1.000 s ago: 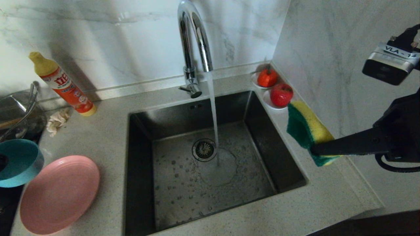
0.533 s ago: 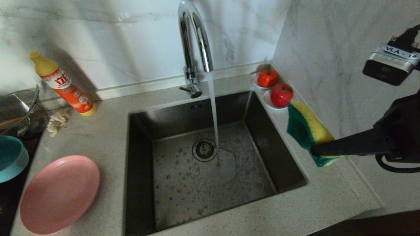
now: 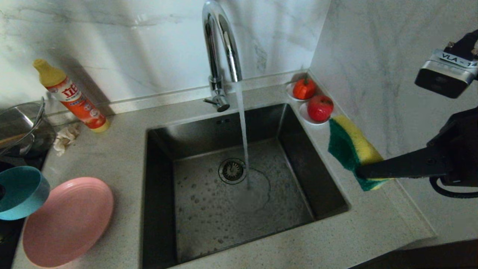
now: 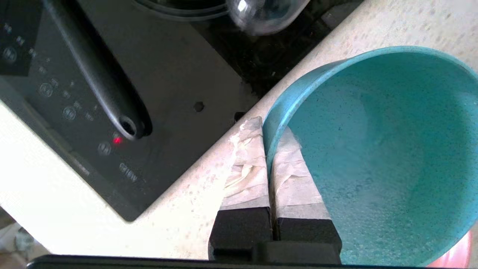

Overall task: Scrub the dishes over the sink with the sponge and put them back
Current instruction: Place the bowl on the table

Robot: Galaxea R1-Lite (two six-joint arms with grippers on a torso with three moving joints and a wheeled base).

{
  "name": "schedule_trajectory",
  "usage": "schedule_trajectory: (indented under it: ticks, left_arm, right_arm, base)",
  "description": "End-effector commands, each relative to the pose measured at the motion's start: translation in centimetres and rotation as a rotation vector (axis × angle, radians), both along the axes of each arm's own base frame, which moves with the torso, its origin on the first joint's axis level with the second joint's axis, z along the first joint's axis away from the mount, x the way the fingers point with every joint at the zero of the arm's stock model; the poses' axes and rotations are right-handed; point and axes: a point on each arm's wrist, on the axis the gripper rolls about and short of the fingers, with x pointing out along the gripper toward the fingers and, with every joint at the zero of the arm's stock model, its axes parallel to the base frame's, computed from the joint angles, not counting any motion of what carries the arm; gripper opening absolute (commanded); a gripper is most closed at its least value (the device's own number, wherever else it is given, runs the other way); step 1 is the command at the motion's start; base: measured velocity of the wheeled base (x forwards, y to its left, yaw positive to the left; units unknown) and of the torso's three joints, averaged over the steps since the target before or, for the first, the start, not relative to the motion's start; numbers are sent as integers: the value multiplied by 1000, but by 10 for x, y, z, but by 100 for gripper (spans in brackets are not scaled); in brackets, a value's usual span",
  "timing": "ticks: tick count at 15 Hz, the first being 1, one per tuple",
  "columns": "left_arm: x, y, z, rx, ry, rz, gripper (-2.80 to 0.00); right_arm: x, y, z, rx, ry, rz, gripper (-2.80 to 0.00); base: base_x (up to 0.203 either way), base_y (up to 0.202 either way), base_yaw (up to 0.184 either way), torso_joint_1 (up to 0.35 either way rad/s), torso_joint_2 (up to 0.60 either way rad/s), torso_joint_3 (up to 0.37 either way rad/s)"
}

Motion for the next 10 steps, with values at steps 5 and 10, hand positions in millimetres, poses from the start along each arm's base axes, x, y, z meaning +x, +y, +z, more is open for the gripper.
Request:
schedule_trajectory:
  ticks: [5, 10]
  left_arm:
    - [25, 20, -20, 41, -67, 20, -280]
    - [32, 23, -22, 59, -100, 15, -280]
  right_arm:
    - [-1, -1, 0, 1, -1, 4, -280]
    - [-1, -1, 0, -6, -10, 9, -280]
  base:
    - [0, 0, 0, 0, 0, 0]
    - [0, 0, 0, 0, 0, 0]
